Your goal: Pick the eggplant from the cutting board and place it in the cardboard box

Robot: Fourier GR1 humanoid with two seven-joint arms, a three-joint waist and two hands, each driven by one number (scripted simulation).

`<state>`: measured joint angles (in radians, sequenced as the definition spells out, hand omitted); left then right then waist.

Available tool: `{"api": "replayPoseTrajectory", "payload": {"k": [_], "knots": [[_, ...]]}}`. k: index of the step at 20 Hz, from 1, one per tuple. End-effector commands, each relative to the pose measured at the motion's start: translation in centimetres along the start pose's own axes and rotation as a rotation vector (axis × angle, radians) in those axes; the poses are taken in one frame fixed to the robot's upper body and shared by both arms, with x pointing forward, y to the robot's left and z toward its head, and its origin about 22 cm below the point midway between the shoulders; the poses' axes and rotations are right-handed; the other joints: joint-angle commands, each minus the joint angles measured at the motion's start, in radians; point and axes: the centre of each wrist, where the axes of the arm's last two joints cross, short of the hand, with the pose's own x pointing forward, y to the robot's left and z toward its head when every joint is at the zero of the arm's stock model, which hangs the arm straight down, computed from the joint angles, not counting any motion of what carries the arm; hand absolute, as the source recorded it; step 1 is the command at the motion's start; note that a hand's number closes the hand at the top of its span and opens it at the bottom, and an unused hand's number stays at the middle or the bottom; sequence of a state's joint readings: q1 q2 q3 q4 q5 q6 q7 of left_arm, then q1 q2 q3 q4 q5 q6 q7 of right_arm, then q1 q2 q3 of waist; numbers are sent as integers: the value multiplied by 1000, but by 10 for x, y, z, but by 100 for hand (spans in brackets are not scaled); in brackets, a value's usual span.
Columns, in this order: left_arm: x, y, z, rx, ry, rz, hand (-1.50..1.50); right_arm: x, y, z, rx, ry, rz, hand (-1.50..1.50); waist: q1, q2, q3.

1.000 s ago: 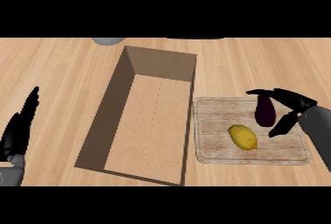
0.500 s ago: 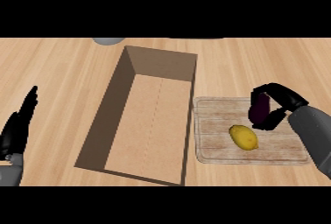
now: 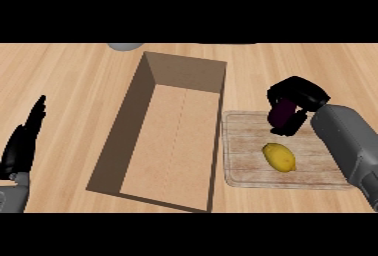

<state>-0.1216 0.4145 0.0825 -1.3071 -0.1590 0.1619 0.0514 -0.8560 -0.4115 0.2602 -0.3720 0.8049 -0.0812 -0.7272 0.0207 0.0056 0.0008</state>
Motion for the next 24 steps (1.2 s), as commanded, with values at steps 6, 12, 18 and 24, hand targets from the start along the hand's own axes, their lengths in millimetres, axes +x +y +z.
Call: {"api": "replayPoseTrajectory", "payload": {"k": [6,12,18,24], "knots": [[-14,21,1,31,34,-16,0,11,-61,-5,-317,-153,60,150,-37,-14,-2],[-9,1,6,18,32,-17,0,40,-92,-10,-377,-346,25,150,-31,-11,-1],[-10,16,13,18,32,-2,0,110,-115,-47,-326,-430,-116,150,-24,-13,-2],[-9,27,6,6,25,-1,0,170,-100,-66,-293,-423,-280,150,-24,-11,-2]]}}
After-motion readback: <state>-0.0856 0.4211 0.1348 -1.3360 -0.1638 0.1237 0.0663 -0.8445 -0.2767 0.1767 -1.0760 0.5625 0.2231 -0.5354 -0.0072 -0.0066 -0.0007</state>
